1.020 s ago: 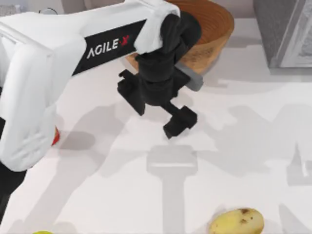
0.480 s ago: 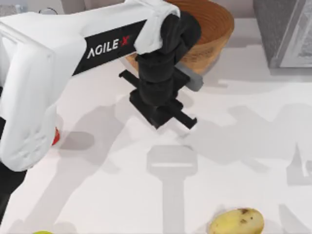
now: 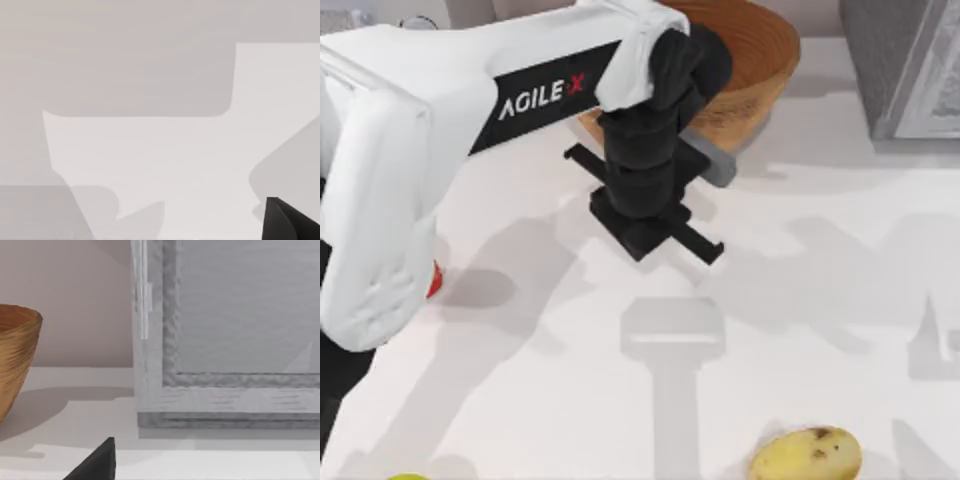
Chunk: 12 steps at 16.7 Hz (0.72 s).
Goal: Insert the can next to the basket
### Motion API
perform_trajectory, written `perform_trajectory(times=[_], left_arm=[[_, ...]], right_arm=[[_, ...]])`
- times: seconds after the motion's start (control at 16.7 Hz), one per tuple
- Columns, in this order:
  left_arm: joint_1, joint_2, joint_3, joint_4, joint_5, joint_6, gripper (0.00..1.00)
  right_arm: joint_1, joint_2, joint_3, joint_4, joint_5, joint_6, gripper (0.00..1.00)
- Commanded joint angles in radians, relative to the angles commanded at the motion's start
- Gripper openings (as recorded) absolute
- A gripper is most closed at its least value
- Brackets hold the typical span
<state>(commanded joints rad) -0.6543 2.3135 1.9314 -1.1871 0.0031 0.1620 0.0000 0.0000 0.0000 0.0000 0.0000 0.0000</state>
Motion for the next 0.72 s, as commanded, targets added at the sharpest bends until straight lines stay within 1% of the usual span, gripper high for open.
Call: perform_trajectory(times=[0.18, 0.36, 0.54, 0.72], left_arm=[[0.013, -0.015, -0.006, -0.008, 0.006, 0.014, 0.0], [0.112, -0.103, -0.049, -0.048, 0.037, 0.1, 0.0], [0.307, -0.225, -0.126, -0.088, 0.068, 0.201, 0.0], [0.567, -0.327, -0.218, -0.087, 0.074, 0.266, 0.0]], right_arm=[[0.0, 0.0, 0.0, 0.0, 0.0, 0.0, 1.0], [0.0, 0.0, 0.0, 0.0, 0.0, 0.0, 1.0], [0.0, 0.0, 0.0, 0.0, 0.0, 0.0, 1.0], [0.0, 0.0, 0.0, 0.0, 0.0, 0.0, 1.0]])
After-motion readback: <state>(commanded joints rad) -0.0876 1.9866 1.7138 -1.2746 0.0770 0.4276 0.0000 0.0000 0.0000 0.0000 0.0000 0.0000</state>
